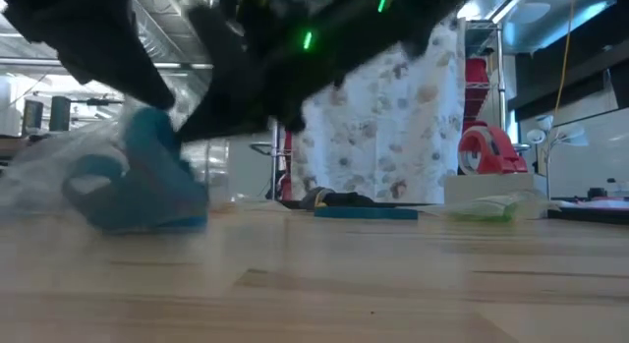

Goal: Sort rubber bands
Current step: Put the blue rubber band into the transparent zip bag

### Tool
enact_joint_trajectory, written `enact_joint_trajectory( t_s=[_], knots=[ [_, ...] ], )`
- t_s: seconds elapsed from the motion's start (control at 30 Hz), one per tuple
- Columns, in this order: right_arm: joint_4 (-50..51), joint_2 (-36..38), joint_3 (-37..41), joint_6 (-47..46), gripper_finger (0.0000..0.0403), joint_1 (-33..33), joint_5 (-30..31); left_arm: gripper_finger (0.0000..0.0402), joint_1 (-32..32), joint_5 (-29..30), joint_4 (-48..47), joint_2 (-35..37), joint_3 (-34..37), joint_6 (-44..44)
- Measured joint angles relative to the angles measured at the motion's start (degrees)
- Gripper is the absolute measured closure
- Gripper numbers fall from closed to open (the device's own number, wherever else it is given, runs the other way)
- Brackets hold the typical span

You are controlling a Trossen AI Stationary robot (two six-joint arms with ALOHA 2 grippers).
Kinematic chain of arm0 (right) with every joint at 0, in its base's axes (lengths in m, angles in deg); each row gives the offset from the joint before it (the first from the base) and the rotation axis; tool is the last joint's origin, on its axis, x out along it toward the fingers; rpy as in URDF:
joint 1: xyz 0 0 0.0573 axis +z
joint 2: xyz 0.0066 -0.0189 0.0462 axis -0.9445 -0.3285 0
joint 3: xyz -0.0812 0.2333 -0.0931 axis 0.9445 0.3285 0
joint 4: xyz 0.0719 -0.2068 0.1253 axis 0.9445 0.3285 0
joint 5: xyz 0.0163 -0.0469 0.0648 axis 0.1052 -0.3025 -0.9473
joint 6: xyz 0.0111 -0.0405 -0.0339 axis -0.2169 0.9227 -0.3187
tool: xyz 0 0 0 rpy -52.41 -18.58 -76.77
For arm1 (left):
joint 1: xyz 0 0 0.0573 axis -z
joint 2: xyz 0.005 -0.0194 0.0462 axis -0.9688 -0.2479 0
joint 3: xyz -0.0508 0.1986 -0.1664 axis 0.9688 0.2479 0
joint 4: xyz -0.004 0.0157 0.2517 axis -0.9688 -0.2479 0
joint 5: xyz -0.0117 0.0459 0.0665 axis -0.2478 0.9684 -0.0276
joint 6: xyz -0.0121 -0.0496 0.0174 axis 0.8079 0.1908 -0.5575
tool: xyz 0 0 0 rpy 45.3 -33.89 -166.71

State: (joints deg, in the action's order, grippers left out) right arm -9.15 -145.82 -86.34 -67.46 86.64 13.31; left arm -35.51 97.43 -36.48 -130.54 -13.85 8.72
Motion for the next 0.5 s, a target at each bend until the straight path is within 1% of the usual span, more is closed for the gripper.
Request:
enact_joint_trajectory(
  t_s=[0.27, 0.4, 0.5],
  knots=[
    [17.2, 10.6, 0.0, 1.5, 0.0398, 3.1, -0.6, 0.0401, 1.6, 1.5, -0.6, 5.9, 0.0, -3.1],
    [24.9, 16.1, 0.0, 1.5, 0.0398, 4.6, -0.3, 0.0401, 1.9, 1.4, -2.7, 9.7, 0.0, -2.7],
    [28.9, 19.3, 0.0, 1.4, 0.0398, 5.3, 1.0, 0.0401, 1.9, 1.5, -3.3, 13.6, 0.0, -1.7]
  ],
)
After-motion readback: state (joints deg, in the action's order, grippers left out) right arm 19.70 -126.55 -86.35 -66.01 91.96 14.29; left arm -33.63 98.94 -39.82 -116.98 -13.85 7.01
